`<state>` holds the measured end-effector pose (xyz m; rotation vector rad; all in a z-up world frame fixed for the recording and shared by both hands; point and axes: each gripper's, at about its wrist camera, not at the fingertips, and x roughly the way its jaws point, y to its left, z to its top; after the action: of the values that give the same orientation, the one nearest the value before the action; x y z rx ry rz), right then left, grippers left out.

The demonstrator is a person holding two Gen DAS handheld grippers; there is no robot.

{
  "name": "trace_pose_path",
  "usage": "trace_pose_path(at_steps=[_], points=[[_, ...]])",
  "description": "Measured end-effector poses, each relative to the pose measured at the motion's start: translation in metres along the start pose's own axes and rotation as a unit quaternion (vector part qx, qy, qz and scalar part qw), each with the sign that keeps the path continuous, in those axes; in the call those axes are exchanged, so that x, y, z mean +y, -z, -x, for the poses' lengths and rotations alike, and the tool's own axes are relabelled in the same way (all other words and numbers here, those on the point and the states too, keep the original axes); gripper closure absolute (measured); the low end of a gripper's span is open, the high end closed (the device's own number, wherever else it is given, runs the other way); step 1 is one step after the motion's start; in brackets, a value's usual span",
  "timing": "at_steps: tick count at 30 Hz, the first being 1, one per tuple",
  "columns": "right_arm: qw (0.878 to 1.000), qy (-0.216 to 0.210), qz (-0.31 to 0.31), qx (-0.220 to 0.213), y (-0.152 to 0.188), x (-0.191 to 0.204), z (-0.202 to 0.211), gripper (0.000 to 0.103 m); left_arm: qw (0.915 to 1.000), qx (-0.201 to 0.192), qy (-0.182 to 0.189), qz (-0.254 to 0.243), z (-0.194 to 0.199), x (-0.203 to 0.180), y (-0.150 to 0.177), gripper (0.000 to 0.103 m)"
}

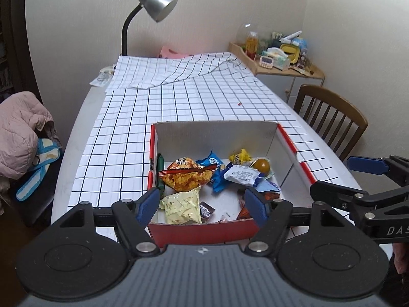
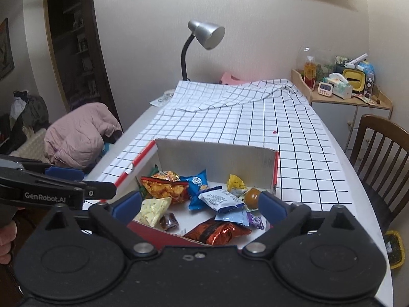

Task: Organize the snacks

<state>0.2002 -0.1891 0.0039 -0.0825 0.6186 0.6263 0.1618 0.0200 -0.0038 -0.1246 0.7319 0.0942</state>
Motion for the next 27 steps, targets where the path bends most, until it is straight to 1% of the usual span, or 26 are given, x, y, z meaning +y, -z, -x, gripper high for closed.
trace_pose_path(at_steps=[3,5,7,9,15,19,24,27], points=[[1.0,0.0,0.0,-0.011,0.002,0.003,0.009,0.0,1.0,-0.005,0.007,0.003,0.01,0.0,0.003,0.029],[1.0,-0.001,-0.004,-0.014,0.003,0.004,0.014,0.0,0.9999,-0.009,0.011,0.005,0.016,0.001,0.005,0.027],[1.0,-0.002,-0.007,-0.019,0.004,0.006,0.019,0.0,0.9998,-0.013,0.013,0.007,0.02,0.0,0.007,0.02],[1.0,-0.001,-0.007,-0.024,0.006,0.008,0.024,0.0,0.9997,-0.018,0.011,0.01,0.024,0.001,0.011,0.018],[0.999,0.011,0.002,-0.037,0.011,0.014,0.038,0.0,0.9995,-0.021,0.014,0.018,0.033,0.001,0.017,0.015],[0.999,0.019,-0.007,-0.041,0.012,0.015,0.045,0.0,0.9991,-0.025,0.015,0.03,0.039,0.003,0.021,0.015],[0.999,0.029,-0.018,-0.042,0.014,0.015,0.048,0.0,0.9992,-0.025,0.011,0.029,0.044,0.001,0.022,0.015],[0.998,0.04,-0.015,-0.049,0.016,0.018,0.051,0.0,0.9992,-0.027,0.003,0.028,0.045,-0.001,0.024,0.015]])
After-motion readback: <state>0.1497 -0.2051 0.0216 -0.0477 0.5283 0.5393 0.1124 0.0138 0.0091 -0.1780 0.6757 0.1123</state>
